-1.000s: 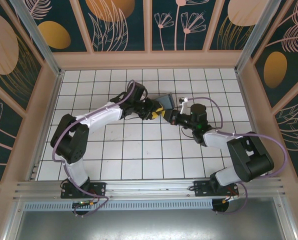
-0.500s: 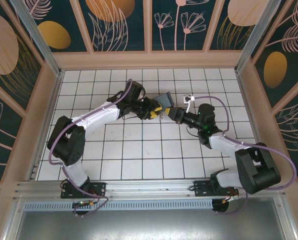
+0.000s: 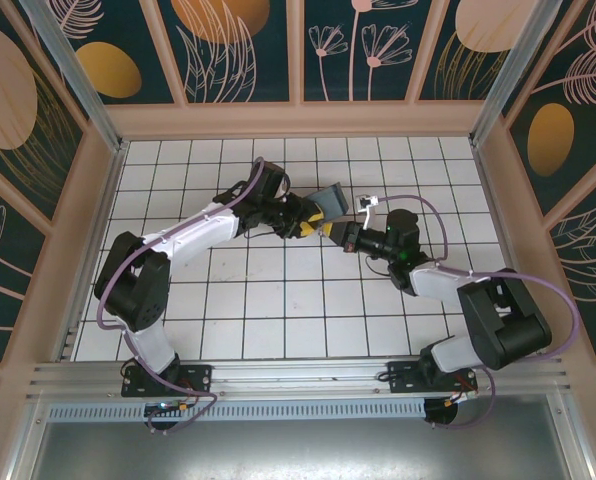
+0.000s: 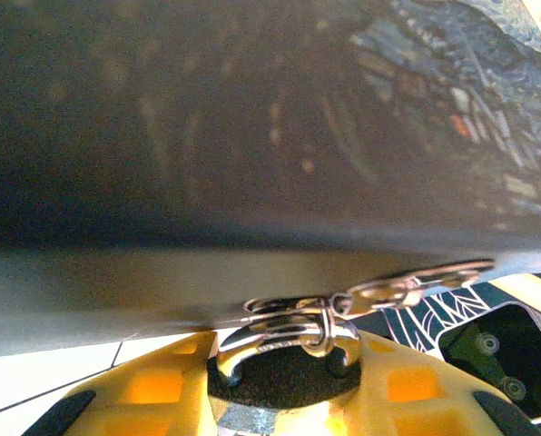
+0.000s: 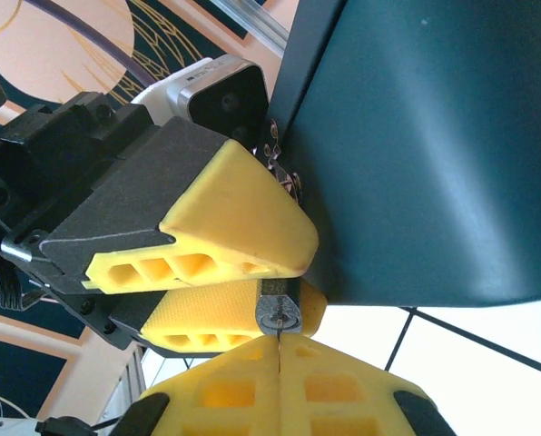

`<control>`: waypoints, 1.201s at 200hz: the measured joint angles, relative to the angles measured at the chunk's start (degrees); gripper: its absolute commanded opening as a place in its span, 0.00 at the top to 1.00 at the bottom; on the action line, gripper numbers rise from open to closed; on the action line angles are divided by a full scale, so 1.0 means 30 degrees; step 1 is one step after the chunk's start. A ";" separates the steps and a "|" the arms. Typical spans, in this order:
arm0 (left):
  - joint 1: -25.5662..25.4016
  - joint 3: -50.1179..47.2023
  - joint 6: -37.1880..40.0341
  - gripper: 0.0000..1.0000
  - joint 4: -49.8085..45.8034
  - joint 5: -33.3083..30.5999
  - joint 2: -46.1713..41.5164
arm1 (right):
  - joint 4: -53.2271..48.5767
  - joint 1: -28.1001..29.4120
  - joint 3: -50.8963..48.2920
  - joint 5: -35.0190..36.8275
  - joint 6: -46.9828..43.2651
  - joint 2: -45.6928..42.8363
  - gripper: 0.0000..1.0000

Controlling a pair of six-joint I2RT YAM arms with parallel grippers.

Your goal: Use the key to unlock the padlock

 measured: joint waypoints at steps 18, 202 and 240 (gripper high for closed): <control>0.0058 0.0000 0.0007 1.00 -0.0022 -0.0015 0.0000 | 0.0437 0.0015 0.0000 -0.0066 0.0248 0.0284 1.00; 0.0466 0.2047 0.1836 1.00 -0.2951 0.0204 0.0510 | -0.4670 0.0699 -0.2142 0.5100 -1.2029 -0.6076 0.69; 0.0474 0.4022 0.3424 1.00 -0.4772 0.0386 0.1413 | -0.1027 0.3257 -0.3942 0.8932 -1.7354 -0.3636 0.67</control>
